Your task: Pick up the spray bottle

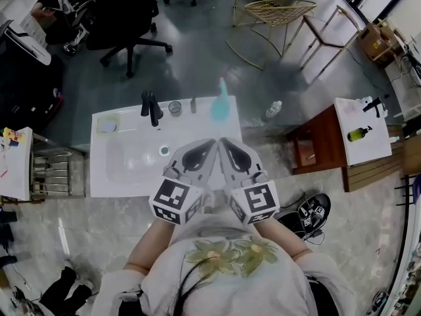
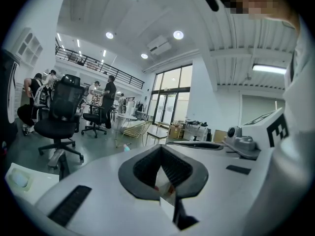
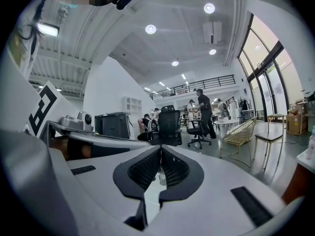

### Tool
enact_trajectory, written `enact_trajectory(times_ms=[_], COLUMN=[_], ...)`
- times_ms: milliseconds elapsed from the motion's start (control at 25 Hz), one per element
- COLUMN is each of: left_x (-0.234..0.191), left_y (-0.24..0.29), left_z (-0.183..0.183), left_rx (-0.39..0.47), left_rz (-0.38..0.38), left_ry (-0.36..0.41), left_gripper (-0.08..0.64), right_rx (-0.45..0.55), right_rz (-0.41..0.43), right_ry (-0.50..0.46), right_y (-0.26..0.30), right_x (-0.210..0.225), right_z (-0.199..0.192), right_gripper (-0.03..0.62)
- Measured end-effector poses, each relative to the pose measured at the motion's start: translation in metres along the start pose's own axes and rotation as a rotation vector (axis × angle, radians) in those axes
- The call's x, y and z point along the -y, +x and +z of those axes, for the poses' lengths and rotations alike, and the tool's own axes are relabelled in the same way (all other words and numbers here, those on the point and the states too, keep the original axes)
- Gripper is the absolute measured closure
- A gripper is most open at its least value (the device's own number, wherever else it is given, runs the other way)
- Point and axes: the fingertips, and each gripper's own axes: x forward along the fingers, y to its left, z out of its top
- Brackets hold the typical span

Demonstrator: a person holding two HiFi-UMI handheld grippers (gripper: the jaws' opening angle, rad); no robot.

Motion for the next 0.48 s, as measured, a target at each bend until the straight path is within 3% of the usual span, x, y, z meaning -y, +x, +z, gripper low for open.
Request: enact_trajectory(times_ms=[480], left_x=[-0.015], left_y=[0.027], left_z=[0.003], left_rx=[0.006], left_rz=[0.014], left_ry=[0.007], left_gripper=[0.551], right_rx=[0.0], right_rz=[0.004], right_ry=[-0.007], right_y=[0.022], right_x=[0.021], right_z=[0.0], right_gripper=[0.569])
